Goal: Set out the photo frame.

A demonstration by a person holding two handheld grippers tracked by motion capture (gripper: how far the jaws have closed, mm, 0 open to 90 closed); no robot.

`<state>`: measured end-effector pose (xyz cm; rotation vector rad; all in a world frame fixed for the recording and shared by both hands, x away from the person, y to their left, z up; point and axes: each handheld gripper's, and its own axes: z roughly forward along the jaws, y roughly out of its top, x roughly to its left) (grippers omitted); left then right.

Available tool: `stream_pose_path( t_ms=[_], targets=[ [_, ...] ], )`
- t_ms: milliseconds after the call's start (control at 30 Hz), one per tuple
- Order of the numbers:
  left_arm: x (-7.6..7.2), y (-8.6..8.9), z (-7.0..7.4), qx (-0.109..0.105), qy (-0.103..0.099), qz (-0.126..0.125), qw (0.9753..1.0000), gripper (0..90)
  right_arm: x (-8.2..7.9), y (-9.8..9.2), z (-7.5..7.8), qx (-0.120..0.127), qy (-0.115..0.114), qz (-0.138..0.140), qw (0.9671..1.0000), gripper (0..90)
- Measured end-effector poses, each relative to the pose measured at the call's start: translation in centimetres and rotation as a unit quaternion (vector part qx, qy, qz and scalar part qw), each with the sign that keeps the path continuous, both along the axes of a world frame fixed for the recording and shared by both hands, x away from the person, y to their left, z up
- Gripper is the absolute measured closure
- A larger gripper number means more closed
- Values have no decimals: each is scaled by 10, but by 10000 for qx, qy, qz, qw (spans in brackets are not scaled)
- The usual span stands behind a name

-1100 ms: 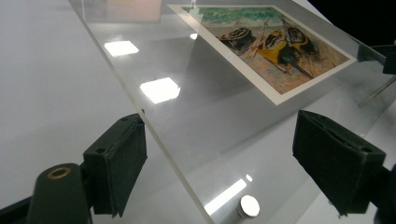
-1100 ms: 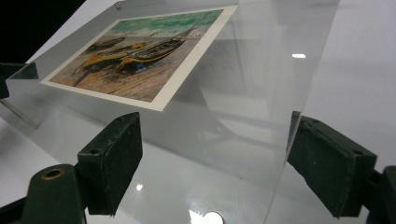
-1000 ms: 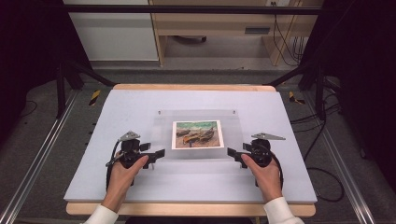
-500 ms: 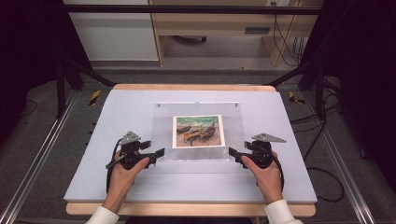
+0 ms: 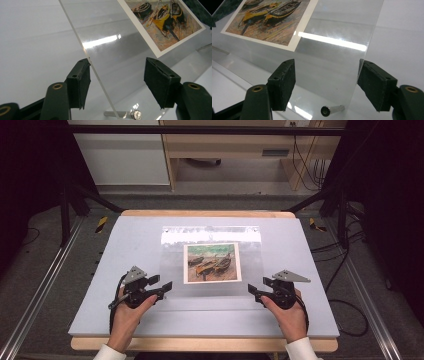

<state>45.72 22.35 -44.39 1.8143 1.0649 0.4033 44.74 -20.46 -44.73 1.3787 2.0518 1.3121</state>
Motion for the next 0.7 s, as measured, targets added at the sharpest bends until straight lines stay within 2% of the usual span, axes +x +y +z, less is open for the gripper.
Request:
stream_pose_path(
  t_ms=[333, 700],
  targets=[
    [-11, 3, 2, -37, -11, 101, 9999, 466, -9, -2, 1, -76, -71, -19, 9999, 380],
    [-25, 4, 3, 66, -68, 149, 9998, 535, -22, -2, 2, -256, -142, -71, 9995, 444]
  ],
)
